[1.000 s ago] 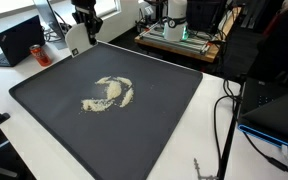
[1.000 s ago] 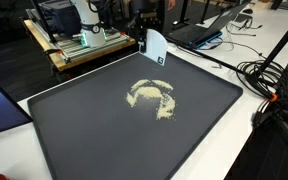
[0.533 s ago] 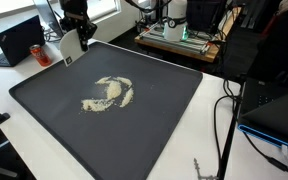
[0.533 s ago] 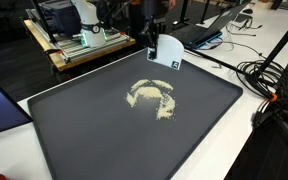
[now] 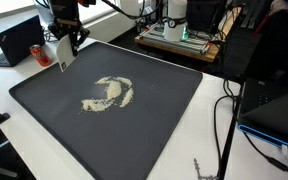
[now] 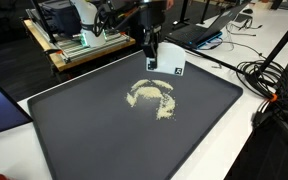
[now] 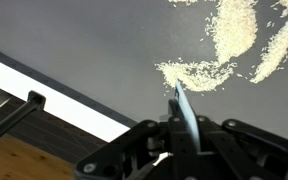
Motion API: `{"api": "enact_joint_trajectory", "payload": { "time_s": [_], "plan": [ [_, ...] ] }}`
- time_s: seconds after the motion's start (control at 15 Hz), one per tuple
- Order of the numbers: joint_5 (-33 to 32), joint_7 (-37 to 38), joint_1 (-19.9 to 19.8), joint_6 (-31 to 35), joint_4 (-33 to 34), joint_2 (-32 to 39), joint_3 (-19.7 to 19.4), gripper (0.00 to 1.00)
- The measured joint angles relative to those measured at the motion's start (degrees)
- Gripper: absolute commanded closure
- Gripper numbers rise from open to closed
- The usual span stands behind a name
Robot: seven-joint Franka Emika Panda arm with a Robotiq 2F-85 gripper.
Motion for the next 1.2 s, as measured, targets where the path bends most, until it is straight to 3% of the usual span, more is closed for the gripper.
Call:
{"api": "enact_joint_trajectory", "payload": {
  "time_s": [0.33, 0.93, 1.2],
  "plan": [
    [-0.24, -3.45, -0.22, 0.43, 0.37, 0.7, 0.54, 0.99],
    [0.81, -30.8, -5.54, 5.42, 10.86, 13.93, 4.94, 0.99],
    [0.84, -37.24, -6.65, 7.18, 15.45, 20.43, 6.22, 0.99]
  ]
}}
